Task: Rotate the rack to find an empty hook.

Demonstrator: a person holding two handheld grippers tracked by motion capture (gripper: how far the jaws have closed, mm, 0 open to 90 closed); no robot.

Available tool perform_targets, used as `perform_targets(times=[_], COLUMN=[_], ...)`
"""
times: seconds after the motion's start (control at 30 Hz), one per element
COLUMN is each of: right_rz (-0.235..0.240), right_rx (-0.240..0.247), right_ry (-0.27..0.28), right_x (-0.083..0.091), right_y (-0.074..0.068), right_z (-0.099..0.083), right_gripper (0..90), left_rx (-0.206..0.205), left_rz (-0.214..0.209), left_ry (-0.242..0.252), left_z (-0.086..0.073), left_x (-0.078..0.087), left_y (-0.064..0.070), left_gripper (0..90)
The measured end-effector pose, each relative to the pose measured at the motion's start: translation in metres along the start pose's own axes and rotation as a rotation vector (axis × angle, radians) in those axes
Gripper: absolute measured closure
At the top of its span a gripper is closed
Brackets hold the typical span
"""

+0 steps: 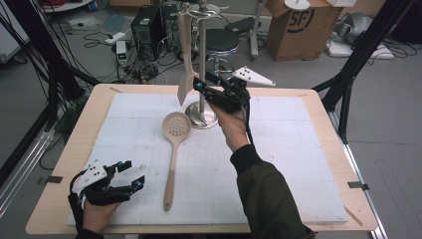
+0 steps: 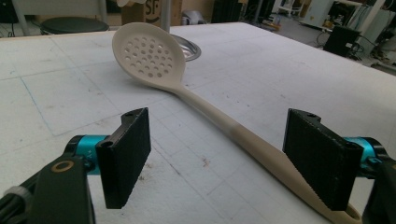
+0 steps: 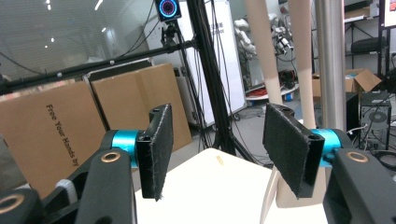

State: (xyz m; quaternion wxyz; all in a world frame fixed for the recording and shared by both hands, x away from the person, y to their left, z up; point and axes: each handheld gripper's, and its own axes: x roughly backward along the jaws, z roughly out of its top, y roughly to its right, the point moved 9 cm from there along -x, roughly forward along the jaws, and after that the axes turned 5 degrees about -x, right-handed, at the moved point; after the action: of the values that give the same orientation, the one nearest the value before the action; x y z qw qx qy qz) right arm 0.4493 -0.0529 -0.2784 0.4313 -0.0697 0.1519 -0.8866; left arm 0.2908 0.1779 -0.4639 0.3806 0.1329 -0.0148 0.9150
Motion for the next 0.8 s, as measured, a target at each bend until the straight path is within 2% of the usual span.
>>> perform_targets(times=[0.47,0.8], right_rz=[0.003,0.008], right_rx=[-0.013,-0.025], right_ry=[-0.033,-0.099], right_x=[0.014,0.015], right_y=[-0.002,-0.003], right_z=[-0.029,-0.061], right_gripper=[42.8,42.3], left_rx=[-0.01,-0.01], left_rz=[-0.002,-0.001], left_ry=[-0.007,-0.008], left_z=[0.0,0.0], left_x=[-0.001,-0.001], left_y=[0.004,0.005], left_gripper=[23.9,23.9])
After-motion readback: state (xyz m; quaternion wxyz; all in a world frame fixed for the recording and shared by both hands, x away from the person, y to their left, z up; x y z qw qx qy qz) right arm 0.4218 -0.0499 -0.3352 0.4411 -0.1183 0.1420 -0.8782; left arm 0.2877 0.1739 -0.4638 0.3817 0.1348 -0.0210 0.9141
